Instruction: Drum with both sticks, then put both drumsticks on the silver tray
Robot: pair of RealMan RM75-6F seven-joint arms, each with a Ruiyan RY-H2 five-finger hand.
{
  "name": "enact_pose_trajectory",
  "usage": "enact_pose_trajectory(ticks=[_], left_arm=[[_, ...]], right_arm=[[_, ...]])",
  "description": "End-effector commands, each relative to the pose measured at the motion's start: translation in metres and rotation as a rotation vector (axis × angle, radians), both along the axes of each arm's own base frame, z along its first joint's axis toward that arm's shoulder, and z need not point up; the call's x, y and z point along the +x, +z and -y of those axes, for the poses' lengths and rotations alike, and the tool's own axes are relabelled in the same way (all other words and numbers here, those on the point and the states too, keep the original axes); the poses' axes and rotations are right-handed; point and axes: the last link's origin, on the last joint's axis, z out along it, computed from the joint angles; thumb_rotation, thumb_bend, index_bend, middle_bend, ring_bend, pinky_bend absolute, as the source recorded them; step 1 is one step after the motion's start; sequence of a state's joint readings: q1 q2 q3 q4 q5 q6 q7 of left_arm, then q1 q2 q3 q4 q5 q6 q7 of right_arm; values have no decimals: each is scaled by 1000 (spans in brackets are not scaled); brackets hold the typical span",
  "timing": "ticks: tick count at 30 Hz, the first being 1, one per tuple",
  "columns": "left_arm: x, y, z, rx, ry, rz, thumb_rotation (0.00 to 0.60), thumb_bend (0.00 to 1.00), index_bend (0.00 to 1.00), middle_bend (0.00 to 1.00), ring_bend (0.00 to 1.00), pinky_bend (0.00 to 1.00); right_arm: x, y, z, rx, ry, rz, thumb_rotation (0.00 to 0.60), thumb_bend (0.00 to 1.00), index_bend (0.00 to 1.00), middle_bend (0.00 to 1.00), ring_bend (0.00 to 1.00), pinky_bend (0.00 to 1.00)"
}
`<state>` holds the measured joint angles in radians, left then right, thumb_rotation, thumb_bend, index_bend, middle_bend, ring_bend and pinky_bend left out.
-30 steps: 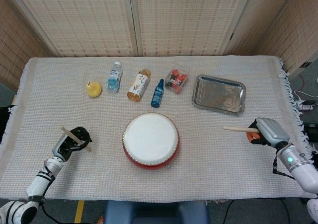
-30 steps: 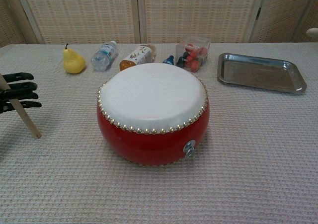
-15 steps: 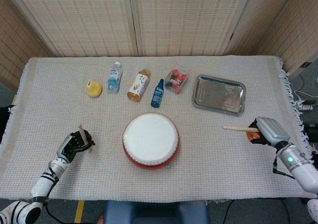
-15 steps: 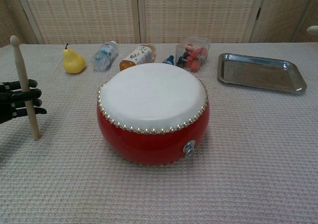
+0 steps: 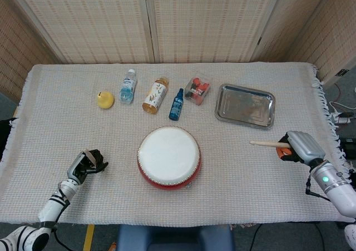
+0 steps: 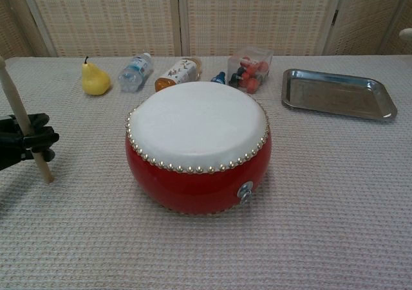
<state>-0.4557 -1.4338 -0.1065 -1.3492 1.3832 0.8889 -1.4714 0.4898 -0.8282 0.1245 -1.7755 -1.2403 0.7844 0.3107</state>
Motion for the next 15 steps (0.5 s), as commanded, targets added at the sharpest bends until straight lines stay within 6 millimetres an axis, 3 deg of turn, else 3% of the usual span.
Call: enact_pose_trajectory(ticks=[1,7,15], left_arm=[[2,-4,-3,10,11,-5,600,281,794,852,783,716],[-1,-7,-4,19,46,-6,600,278,860,921,855,842],[-7,-12,-4,19,64,-25,600,287,894,952,881,887]], right_arm=[[0,0,0,-1,0,1,600,816,1000,1000,1000,1000],[-2,0,-1,4,-6,0,600,815,1000,1000,1000,1000],[-2,-1,0,7,-4,2,600,816,1000,1000,1000,1000]])
